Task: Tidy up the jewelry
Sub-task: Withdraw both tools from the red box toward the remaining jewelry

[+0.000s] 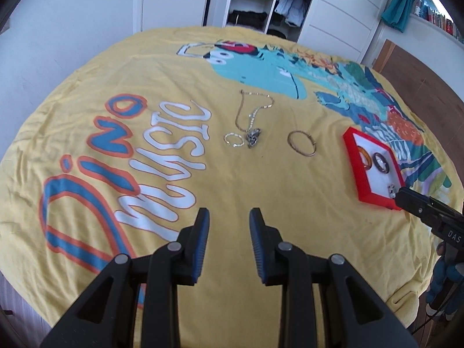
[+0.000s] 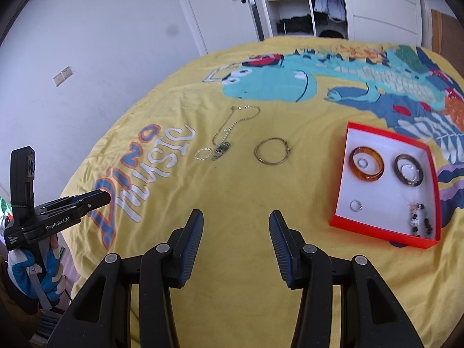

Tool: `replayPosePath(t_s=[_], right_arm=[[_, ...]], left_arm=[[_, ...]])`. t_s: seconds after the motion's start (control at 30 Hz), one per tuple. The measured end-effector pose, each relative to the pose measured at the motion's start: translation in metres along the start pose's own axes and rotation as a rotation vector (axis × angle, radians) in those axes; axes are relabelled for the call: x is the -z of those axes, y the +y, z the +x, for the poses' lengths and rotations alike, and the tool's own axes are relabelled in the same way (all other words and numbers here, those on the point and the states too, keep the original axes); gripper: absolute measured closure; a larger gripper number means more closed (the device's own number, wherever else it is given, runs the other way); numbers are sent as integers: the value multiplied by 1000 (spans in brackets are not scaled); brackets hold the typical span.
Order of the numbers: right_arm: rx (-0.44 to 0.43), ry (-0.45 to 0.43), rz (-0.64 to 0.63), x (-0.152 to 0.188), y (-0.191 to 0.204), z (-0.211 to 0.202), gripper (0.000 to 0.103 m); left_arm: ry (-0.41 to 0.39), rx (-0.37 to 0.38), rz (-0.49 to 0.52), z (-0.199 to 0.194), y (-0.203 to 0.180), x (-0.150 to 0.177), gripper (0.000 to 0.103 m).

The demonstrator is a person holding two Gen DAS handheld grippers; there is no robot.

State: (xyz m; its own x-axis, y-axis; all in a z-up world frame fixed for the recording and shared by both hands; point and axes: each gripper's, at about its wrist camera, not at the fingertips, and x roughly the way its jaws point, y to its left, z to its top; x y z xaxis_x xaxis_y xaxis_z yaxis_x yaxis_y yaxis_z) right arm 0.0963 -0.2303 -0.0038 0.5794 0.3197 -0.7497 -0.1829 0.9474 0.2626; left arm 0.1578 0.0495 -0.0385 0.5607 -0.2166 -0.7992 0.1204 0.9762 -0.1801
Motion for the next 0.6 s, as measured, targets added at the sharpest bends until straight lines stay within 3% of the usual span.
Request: replayPosePath(t_s=[0.6], right_arm=[[-46,82,15,-18,-17,78,56]], left_arm=[[78,15,-4,85,8,-31,76]])
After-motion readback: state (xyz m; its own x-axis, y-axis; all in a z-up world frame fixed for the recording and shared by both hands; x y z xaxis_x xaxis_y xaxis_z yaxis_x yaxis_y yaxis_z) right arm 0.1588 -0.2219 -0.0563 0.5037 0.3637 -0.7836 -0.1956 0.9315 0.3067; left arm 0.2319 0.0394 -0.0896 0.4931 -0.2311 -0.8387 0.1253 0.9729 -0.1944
